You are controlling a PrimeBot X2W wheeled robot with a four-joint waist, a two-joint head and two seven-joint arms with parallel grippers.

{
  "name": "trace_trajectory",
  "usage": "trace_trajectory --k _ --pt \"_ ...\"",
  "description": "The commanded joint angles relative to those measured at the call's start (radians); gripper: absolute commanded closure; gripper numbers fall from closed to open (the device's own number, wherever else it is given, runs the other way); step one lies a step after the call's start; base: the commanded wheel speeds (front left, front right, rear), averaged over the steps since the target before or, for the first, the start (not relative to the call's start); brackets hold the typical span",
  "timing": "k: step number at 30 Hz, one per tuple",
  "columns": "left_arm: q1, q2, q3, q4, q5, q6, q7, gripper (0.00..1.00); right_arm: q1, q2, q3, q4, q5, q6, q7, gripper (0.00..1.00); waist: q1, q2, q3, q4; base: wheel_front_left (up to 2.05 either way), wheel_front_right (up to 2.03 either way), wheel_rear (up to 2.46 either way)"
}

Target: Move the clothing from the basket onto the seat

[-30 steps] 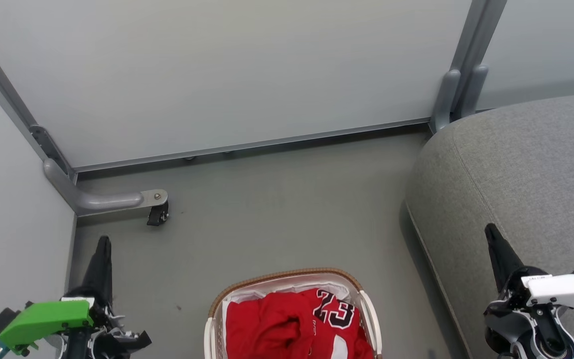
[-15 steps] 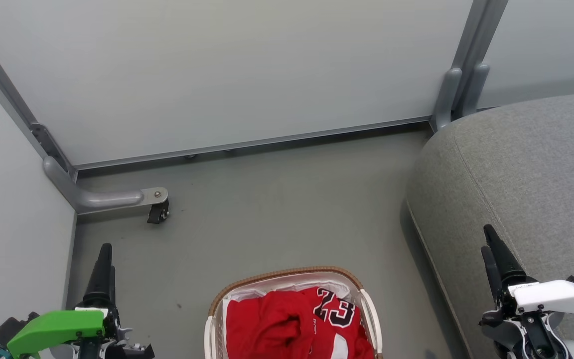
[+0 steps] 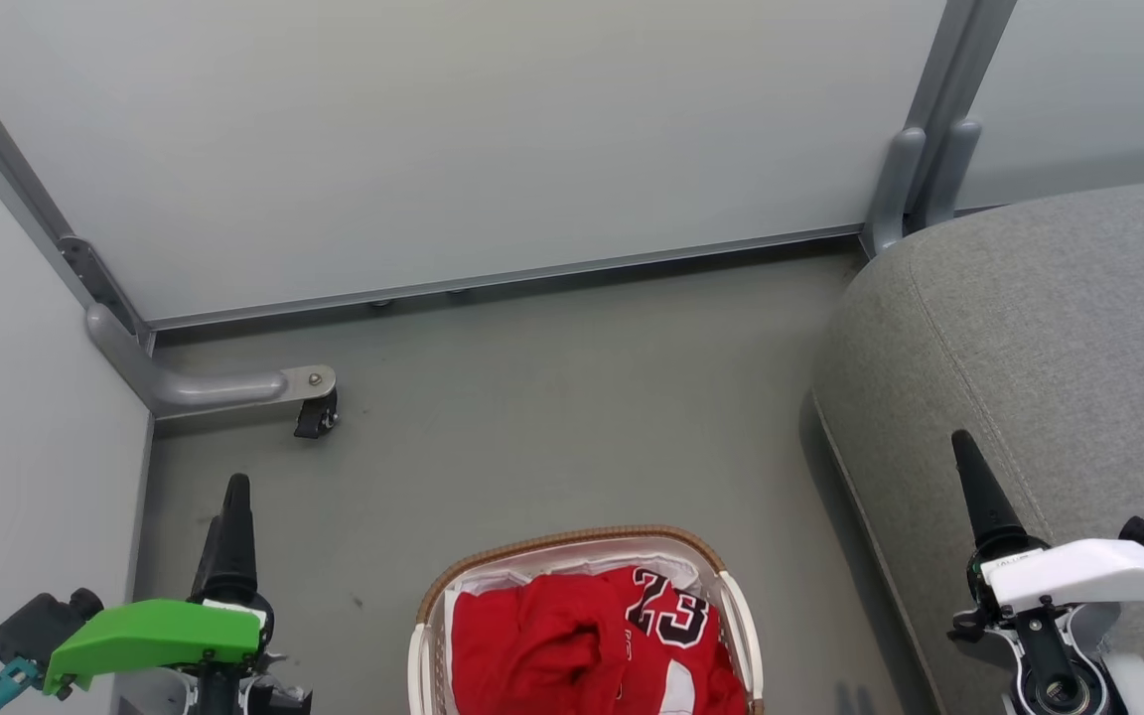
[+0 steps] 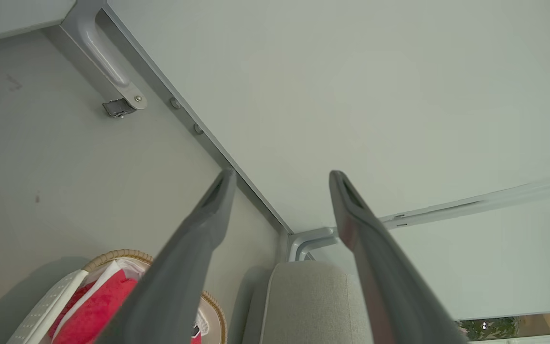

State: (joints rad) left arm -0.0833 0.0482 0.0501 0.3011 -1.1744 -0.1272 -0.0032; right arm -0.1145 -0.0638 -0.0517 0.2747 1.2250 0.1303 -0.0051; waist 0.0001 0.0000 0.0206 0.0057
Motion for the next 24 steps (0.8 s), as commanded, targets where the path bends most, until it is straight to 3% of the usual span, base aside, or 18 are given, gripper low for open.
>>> trace_trajectory --k 1,10,24 --pt "-0.034 0.013 -0.006 -0.008 0.049 -0.002 -0.013 0.00 -0.031 -0.009 0.005 -0.017 -0.041 0.000 -0.013 0.00 -0.0001 0.0000 0.001 0.000 0.00 0.00 0.00" --pt "-0.037 0.017 -0.021 0.009 0.237 -0.001 -0.047 0.00 -0.049 -0.025 0.051 -0.004 -0.196 0.000 -0.046 0.00 -0.0001 0.0000 0.007 0.002 0.00 0.00 0.00" --pt "-0.012 0.031 -0.059 0.004 0.464 0.034 -0.093 0.00 -0.044 -0.020 0.062 0.005 -0.469 0.000 -0.092 0.00 -0.0001 0.0000 0.010 0.006 0.00 0.00 0.00"
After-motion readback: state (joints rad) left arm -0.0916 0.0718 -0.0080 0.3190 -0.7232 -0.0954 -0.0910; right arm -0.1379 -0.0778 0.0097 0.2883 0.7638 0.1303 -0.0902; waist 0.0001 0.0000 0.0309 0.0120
